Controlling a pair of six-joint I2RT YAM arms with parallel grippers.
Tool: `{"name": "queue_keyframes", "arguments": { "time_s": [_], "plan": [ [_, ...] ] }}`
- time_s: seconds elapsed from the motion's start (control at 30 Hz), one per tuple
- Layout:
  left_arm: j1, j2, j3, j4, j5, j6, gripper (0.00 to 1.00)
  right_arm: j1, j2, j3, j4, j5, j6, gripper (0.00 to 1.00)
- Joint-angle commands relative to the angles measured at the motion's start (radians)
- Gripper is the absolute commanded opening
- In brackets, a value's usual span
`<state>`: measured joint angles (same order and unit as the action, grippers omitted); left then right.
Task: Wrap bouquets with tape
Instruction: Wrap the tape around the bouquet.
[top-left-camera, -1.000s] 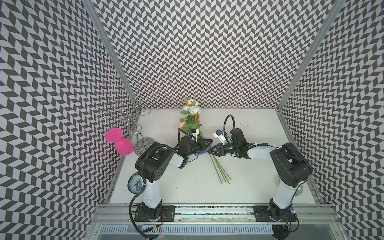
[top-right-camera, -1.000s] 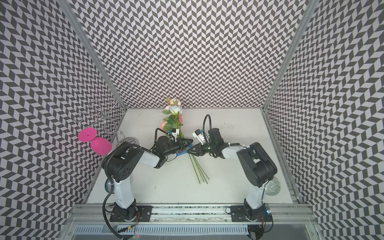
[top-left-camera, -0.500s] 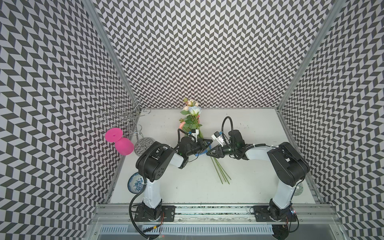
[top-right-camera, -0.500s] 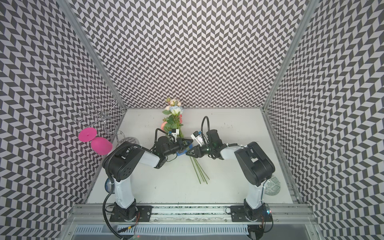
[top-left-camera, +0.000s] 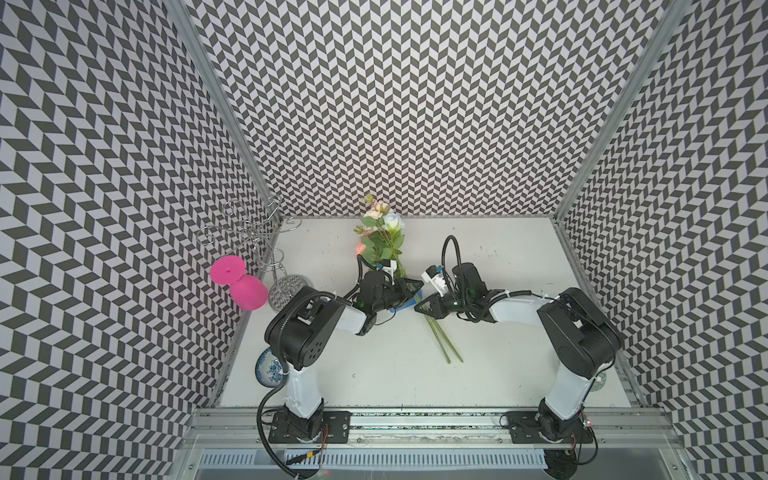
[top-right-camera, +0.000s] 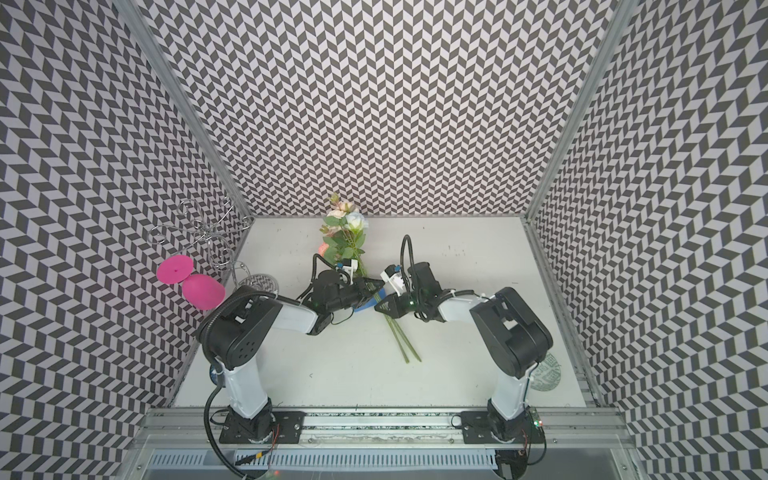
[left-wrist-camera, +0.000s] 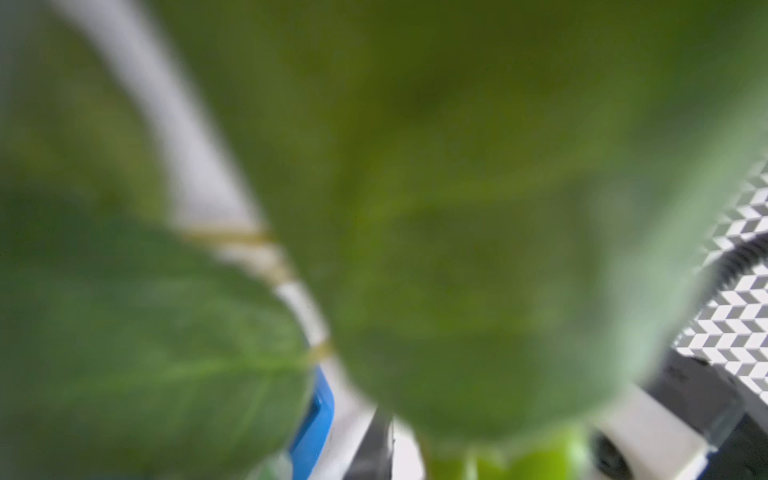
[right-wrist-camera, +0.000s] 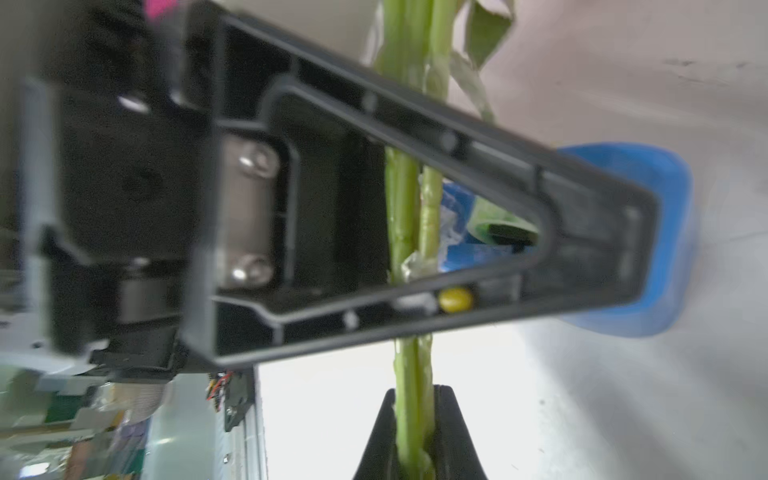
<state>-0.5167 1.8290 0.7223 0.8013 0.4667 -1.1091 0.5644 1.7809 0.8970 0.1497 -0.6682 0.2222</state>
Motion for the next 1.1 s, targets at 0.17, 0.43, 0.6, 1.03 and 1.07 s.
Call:
{"name": "queue_keyframes", "arguments": {
  "time_s": [0.17, 0.43, 0.6, 1.03, 1.07],
  "plan": [
    [-0.002, -0.078, 0.140, -0.382, -0.084, 0.147, 0.53, 0.161, -0.070, 0.127, -0.187, 0.497, -0.125, 0.00],
    [-0.008, -0.040, 0.164, -0.421, -0.063, 0.147, 0.34, 0.280, -0.016, 0.215, -0.274, 0.710, -0.144, 0.00],
    [-0.003, -0.033, 0.144, -0.388, -0.035, 0.126, 0.09, 0.274, -0.008, 0.202, -0.236, 0.627, -0.118, 0.07],
    [0.032, -0.073, -0.014, 0.011, 0.066, -0.004, 0.00, 0.015, -0.034, -0.004, 0.134, -0.134, 0.100, 0.48],
    [0.034, -0.073, -0.029, 0.060, 0.075, -0.027, 0.00, 0.008, -0.023, -0.013, 0.150, -0.155, 0.108, 0.48]
  ]
}}
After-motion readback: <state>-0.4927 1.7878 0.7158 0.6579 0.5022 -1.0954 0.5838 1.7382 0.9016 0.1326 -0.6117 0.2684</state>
